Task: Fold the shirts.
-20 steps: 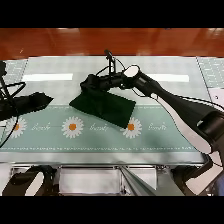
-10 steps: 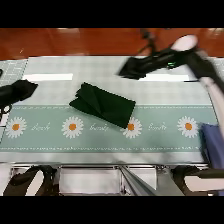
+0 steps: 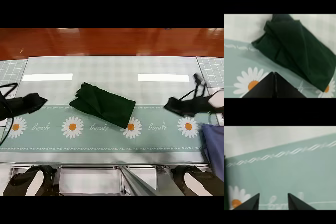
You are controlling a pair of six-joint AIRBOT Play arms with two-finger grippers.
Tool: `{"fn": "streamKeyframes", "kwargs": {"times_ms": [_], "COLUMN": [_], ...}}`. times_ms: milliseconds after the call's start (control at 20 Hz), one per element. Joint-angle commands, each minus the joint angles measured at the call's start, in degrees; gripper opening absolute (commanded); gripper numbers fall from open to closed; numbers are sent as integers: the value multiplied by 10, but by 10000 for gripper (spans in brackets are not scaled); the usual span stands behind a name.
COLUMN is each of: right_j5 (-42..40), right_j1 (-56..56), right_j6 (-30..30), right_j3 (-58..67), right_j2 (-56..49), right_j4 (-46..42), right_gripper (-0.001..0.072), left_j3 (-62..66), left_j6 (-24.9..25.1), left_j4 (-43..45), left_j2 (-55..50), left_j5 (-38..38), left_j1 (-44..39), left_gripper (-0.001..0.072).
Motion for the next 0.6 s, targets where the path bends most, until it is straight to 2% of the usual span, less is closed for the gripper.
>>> {"fn": "streamKeyframes", "kwargs": {"times_ms": [0, 150, 250, 550], "right_j5": [-97, -84, -61, -46], "right_j1": [8, 37, 64, 165], "right_j6": [-103, -208, -261, -267], "right_j3": [-94, -80, -58, 45], "right_j2": [-50, -163, -223, -310], "right_j4": [223, 380, 453, 475], "right_gripper": [411, 411, 411, 410], "left_j3": [-23, -23, -23, -23], "left_j6": [0, 0, 0, 0], "left_j4": [-2, -2, -2, -2], "left_j2": [0, 0, 0, 0], "left_j5": [-6, -5, 0, -1], "left_j1": [-14, -14, -14, -14], "left_gripper": [23, 23, 23, 23]}}
